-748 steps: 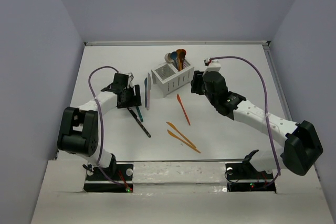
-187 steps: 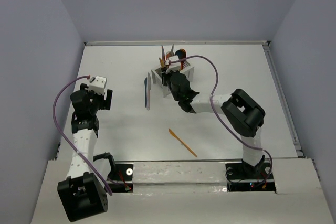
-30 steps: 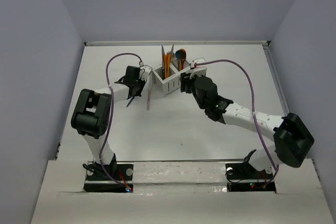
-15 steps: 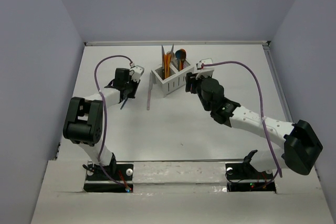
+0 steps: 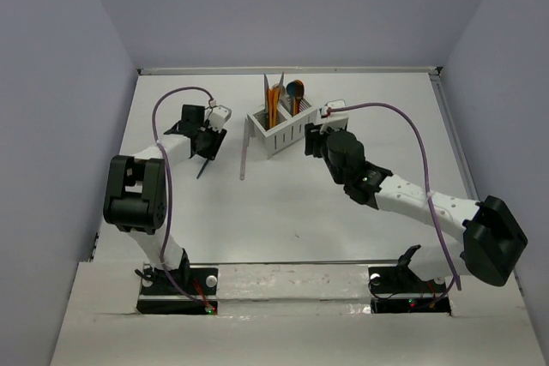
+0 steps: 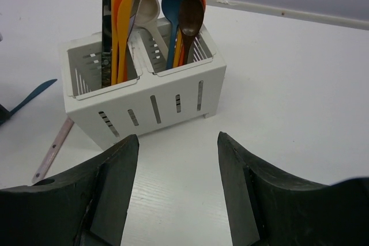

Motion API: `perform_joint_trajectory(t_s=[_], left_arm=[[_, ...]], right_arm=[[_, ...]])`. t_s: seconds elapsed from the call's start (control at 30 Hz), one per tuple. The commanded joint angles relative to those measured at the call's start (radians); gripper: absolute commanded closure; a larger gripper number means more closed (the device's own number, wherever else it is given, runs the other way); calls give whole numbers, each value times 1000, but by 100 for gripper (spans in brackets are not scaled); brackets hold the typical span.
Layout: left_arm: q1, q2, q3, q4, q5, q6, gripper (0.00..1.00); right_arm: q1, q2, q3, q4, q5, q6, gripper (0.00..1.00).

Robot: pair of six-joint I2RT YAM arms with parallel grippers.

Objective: Sort the eating utensils into containers

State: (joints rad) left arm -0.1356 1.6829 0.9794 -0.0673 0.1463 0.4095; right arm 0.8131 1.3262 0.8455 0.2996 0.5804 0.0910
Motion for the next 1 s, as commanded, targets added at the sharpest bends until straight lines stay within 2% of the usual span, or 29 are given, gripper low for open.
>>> perform_joint_trajectory(t_s=[0.0,0.13,0.27,0.37,0.4,0.47,0.57,0.63,0.77,0.97], left_arm=[[5,66,62,-104,48,41,50],[4,80,79,-152,87,55,48],[5,96,100,-173,56,68,48],[5,135,130,-207,23,78,57],[5,141,134,-218,22,78,67],[5,149,136,-249,25,91,78],[5,143,122,-273,15,124,81],[5,146,113,-275,7,138,97],[5,163,91,-255,30,150,100],[10,74,7,-82,76,86,100]], right_arm=[[9,-41,-17,3,22,7,37],[9,-53,-32,-1,27,9,37],[9,-47,-36,-5,30,16,37],[9,-48,-39,-14,30,23,37],[9,-51,-42,-14,32,24,37],[9,-64,-48,-19,41,24,37],[9,-79,-57,-19,47,23,37],[9,-93,-60,-19,55,19,37],[9,-105,-65,-19,61,23,37],[9,-113,-71,-22,65,21,37]])
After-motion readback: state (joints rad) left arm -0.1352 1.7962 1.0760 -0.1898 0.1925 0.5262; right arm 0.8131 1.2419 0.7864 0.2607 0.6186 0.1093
